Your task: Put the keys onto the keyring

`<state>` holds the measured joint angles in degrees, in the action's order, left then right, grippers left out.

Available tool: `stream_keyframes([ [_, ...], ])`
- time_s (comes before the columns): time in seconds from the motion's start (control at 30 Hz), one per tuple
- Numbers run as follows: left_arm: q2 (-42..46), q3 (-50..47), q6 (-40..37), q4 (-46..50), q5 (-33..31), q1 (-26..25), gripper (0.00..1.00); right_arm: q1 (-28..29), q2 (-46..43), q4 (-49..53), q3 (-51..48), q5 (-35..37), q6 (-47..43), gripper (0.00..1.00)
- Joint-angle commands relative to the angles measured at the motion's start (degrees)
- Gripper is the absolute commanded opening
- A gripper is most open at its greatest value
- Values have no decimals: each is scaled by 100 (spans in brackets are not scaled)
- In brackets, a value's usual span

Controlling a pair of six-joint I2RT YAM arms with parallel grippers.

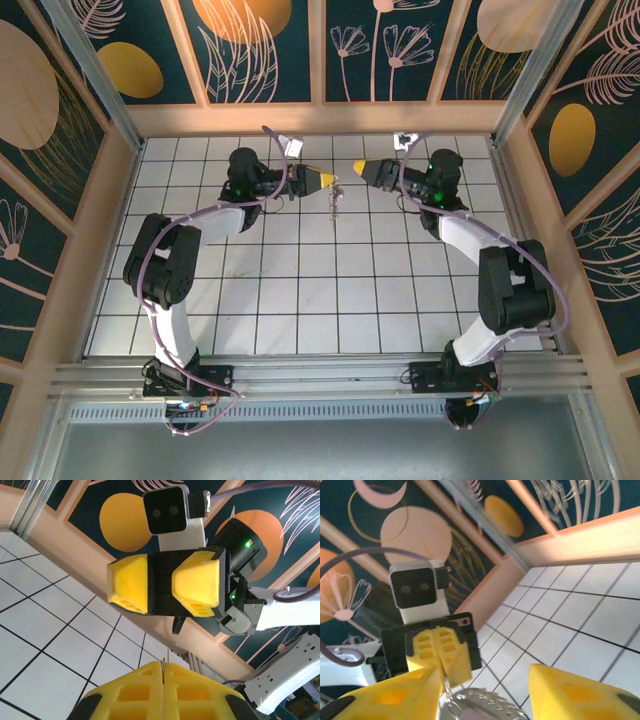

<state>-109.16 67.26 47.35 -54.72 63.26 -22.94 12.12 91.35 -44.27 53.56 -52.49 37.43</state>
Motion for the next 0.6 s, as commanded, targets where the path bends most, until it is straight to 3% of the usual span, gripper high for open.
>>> stream_keyframes([
  [0.0, 430, -146, 247, -702, -187, -9, 0, 49, -465, -378, -550, 636, -154, 52],
  [0.27, 671, -258, 317, -644, -445, -40, 0, 407, -1354, -247, -1611, 1575, -945, 54],
  [0.57, 563, -231, 404, -734, -499, -132, 0, 1047, -1401, 204, -1463, 2329, -1718, 54],
])
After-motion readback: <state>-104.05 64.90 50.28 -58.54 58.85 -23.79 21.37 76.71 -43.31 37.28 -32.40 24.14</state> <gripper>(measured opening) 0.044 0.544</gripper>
